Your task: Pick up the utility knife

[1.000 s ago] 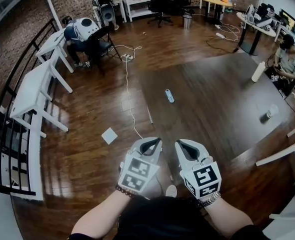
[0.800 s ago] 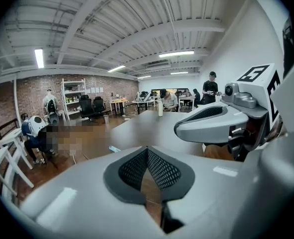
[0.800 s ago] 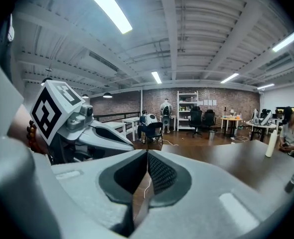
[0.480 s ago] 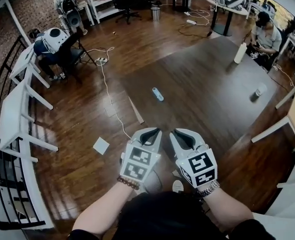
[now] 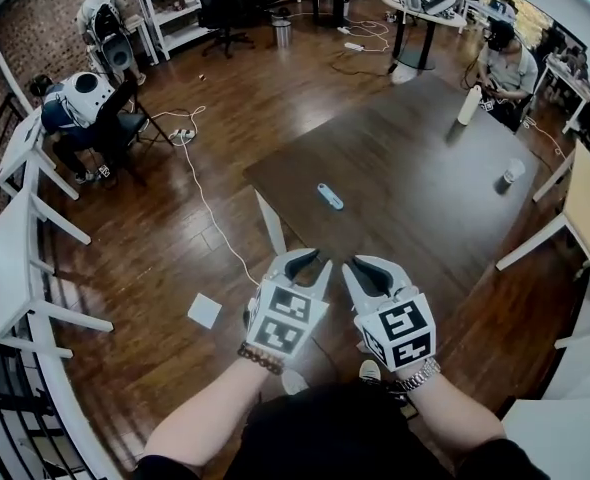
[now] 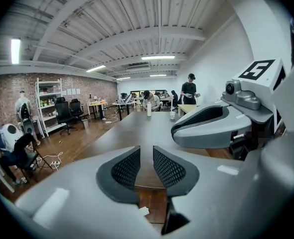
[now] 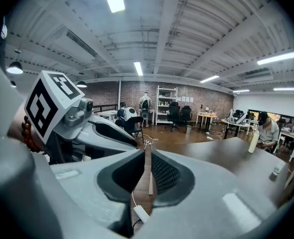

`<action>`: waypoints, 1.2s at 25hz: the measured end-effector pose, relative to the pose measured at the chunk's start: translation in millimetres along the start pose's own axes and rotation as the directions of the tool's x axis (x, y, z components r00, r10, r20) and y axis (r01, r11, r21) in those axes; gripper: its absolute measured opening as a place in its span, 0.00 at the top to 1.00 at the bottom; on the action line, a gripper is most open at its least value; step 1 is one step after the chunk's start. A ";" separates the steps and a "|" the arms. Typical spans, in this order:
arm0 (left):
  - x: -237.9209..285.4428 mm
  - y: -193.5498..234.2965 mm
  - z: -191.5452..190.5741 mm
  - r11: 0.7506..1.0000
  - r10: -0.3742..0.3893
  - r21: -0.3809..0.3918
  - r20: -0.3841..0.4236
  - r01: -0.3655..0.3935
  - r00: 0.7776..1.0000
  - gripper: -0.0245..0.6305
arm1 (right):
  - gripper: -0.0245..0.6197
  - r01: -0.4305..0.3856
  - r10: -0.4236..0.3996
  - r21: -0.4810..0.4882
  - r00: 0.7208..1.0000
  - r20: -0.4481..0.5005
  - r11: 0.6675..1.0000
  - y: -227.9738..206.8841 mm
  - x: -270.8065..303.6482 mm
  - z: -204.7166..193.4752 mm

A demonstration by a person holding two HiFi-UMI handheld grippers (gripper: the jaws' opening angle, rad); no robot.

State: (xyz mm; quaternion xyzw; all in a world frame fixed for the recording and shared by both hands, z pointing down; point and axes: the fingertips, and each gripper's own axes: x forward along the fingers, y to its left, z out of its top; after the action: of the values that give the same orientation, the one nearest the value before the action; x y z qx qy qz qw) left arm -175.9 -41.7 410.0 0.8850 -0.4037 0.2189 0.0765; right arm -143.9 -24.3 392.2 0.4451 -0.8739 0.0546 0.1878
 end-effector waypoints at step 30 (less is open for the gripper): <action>121.0 98.3 -38.5 0.998 -0.048 -0.059 -0.169 0.038 0.985 0.79 | 0.73 0.026 -0.023 0.011 0.970 -0.241 1.000 -128.7 203.3 -74.4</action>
State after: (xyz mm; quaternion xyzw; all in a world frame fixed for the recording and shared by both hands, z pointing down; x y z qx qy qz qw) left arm -191.9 -177.2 494.6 0.8692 -0.3825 0.2806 0.1397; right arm -128.8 -235.7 528.3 0.4472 -0.8387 0.1119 0.2898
